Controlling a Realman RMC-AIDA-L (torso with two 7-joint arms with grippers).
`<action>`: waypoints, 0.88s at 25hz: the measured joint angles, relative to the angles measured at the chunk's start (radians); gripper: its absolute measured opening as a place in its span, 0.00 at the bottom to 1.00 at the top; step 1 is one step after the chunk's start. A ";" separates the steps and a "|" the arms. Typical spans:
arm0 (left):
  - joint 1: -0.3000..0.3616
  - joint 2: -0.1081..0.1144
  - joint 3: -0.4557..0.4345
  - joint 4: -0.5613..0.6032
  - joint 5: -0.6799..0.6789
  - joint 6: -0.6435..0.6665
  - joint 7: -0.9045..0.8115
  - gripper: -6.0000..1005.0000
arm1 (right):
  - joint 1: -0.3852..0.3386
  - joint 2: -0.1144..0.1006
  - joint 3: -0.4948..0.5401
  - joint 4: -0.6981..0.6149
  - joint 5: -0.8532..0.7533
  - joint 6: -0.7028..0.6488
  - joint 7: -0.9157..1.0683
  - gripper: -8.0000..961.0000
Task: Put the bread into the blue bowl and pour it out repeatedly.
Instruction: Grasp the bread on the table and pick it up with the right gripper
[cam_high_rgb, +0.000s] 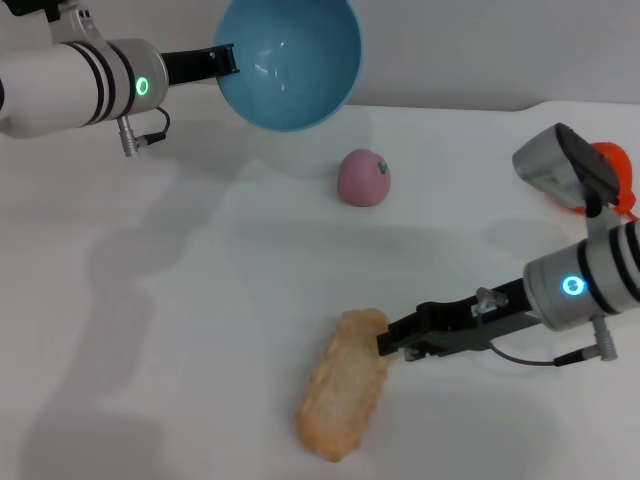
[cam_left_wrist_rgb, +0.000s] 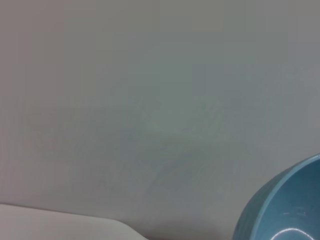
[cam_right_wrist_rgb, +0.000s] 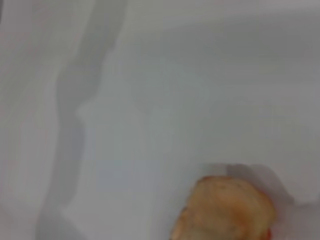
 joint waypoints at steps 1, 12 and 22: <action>0.000 0.000 0.000 0.001 0.000 0.001 0.000 0.01 | 0.001 0.000 -0.022 0.000 0.020 0.013 0.000 0.38; -0.008 0.000 0.000 0.006 0.000 0.004 0.000 0.01 | 0.073 0.006 -0.114 0.096 0.058 0.086 -0.002 0.37; -0.008 0.000 0.000 0.005 0.000 0.004 0.000 0.01 | 0.076 0.008 -0.243 0.102 0.198 0.186 -0.056 0.37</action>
